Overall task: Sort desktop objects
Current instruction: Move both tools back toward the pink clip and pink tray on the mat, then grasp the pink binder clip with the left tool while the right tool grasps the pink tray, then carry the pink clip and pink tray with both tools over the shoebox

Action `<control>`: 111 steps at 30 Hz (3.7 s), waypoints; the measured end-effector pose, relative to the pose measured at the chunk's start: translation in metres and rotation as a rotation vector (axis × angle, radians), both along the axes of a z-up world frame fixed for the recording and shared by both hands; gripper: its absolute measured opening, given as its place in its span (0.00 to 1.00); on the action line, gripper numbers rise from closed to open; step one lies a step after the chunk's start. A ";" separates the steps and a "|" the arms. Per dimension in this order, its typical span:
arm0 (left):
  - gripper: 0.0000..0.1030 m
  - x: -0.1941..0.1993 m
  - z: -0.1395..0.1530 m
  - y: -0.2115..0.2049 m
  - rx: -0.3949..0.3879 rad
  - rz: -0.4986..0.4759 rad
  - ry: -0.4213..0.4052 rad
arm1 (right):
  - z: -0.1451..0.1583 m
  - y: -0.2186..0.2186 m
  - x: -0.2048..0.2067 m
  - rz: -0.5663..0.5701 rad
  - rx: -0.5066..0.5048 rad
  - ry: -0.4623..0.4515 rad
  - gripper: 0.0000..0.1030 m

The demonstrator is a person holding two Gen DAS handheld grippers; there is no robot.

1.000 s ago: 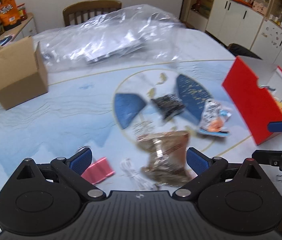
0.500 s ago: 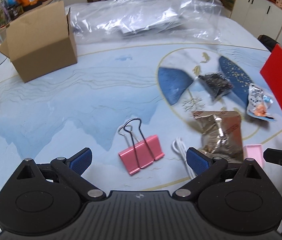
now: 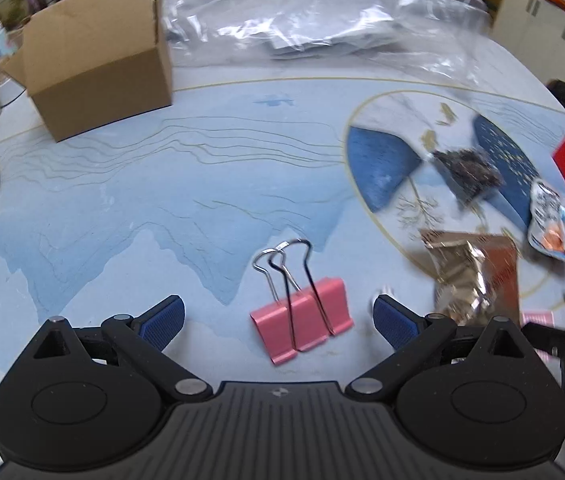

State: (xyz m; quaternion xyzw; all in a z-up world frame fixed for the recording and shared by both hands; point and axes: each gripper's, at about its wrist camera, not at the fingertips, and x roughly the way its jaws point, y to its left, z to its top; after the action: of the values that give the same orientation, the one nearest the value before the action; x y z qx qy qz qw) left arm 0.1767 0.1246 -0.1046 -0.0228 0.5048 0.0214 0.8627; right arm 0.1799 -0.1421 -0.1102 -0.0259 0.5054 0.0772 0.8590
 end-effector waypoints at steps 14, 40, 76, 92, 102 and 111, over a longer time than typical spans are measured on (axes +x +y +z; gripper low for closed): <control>0.97 0.002 -0.012 0.003 -0.027 0.036 0.013 | -0.008 -0.002 -0.004 0.016 -0.030 0.028 0.71; 0.53 -0.014 0.007 -0.003 -0.059 0.029 -0.018 | 0.007 -0.027 -0.018 0.021 0.004 0.014 0.38; 0.52 -0.039 0.099 -0.109 -0.150 -0.037 -0.134 | 0.105 -0.160 -0.021 0.038 0.158 -0.129 0.38; 0.52 -0.006 0.112 -0.205 -0.156 -0.186 -0.162 | 0.104 -0.248 -0.019 -0.066 0.118 -0.147 0.39; 0.52 0.012 0.120 -0.269 -0.154 -0.314 -0.178 | 0.104 -0.293 -0.022 -0.126 0.101 -0.162 0.39; 0.52 0.028 0.122 -0.331 -0.138 -0.451 -0.183 | 0.094 -0.322 -0.010 -0.152 0.068 -0.154 0.38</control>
State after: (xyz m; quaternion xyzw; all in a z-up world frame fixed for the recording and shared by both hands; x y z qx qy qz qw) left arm 0.2046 -0.2069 0.0170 0.0299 0.4173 -0.2083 0.8841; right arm 0.1701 -0.4636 -0.0160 0.0361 0.4353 0.0266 0.8992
